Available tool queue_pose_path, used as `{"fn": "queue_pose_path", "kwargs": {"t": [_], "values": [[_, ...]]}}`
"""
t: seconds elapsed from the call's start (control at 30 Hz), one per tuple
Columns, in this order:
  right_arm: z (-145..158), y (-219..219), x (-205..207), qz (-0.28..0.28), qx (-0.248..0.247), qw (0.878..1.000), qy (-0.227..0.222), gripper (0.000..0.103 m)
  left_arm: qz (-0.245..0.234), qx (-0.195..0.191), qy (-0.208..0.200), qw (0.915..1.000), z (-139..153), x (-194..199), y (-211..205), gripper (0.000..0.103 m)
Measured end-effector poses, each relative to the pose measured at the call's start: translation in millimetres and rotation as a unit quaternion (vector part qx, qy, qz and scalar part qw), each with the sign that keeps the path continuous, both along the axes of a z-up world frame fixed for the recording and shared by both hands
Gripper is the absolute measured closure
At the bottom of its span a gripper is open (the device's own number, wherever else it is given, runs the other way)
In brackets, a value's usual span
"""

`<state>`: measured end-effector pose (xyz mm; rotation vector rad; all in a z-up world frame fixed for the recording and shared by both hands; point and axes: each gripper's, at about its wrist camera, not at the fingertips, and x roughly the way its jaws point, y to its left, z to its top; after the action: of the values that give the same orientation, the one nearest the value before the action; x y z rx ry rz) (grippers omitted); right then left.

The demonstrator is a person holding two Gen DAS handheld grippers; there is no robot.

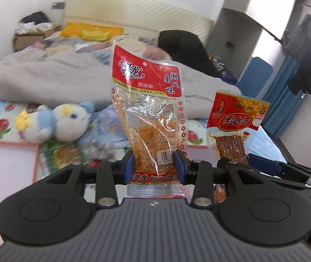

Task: Organize snacks
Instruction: 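Lower both held packets into the box and open both tools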

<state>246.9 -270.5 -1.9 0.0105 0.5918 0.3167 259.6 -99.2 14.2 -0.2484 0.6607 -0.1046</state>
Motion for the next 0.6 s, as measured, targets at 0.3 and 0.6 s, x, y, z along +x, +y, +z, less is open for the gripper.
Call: {"fn": "queue_pose_path", "kwargs": {"t": [0.3, 0.6], "values": [[-31, -76, 24, -0.08, 0.008, 0.996, 0.034, 0.048, -0.056, -0.002, 0.056, 0.9969, -34, 37, -82, 0.059], [-98, -144, 39, -0.16, 0.03, 0.979, 0.12, 0.07, -0.118, 0.014, 0.145, 0.9822, -104, 60, -146, 0.059]]}}
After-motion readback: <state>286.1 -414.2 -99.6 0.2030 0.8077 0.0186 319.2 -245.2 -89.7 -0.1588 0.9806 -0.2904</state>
